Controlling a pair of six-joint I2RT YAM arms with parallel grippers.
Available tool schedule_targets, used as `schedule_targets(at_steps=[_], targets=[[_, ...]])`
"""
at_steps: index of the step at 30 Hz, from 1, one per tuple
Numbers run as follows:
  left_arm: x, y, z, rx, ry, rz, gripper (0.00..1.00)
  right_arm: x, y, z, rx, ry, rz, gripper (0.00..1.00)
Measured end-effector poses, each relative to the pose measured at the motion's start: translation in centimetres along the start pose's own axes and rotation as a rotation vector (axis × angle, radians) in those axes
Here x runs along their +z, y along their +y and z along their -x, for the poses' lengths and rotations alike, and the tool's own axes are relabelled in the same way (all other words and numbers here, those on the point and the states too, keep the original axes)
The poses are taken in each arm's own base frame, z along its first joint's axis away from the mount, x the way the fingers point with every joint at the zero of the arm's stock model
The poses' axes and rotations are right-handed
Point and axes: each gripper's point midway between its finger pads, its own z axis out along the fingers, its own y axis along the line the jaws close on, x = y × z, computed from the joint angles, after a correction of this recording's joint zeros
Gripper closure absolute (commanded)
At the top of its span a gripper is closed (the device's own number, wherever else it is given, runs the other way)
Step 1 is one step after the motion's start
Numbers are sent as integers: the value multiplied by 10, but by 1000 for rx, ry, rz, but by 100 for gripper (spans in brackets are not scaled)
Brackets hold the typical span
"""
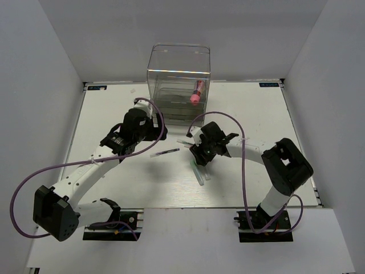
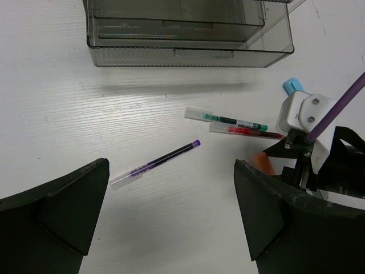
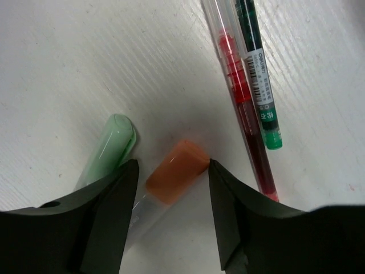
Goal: Sort the stationery into containers
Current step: Pick up the pen from the center of the board, then place the pen in the storage box.
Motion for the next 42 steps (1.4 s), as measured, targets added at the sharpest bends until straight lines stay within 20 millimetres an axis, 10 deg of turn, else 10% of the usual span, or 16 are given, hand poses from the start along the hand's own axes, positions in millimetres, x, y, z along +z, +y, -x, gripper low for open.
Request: schedule_targets(at_steps=[5,12,20,35,42], targets=[[3,-5,-5,-1,17,-28,0,2,1,2,-15,2,12,100],[10,-9,-22,-17,65,-59,3,-15,12,4,-79,-3,51,100],[21,-13,-30,-30,98,-74,4,-67,1,76,-300,-269,-66,100],[24,-15,-38,-33,126,-87,4,-90,-25,213,-750,-525,-227,100],[24,-15,-38,-33,127,-88,4,-70,-34,255,-871,-540,-234,100]])
